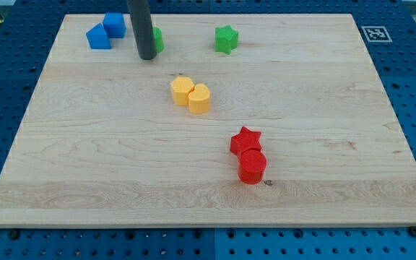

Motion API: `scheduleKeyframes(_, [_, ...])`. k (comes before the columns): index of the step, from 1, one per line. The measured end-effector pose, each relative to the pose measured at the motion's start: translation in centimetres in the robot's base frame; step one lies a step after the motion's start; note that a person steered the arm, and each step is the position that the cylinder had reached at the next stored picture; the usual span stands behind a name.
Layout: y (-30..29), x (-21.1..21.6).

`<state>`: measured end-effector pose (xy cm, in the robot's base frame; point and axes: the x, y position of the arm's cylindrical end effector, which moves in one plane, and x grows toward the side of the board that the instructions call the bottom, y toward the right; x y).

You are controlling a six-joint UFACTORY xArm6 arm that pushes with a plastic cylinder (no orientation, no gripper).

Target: Move the green circle bottom right to the blue cube

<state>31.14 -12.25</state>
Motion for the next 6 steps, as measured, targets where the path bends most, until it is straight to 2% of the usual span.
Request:
scheduleKeyframes(1, [1.7,0.5])
scheduleKeyframes(2, [6.3,0.5])
scheduleKeyframes(3, [7.1,-1.5])
scheduleKeyframes(4, [4.6,-2.8])
scheduleKeyframes(6, [4.4,-3.0])
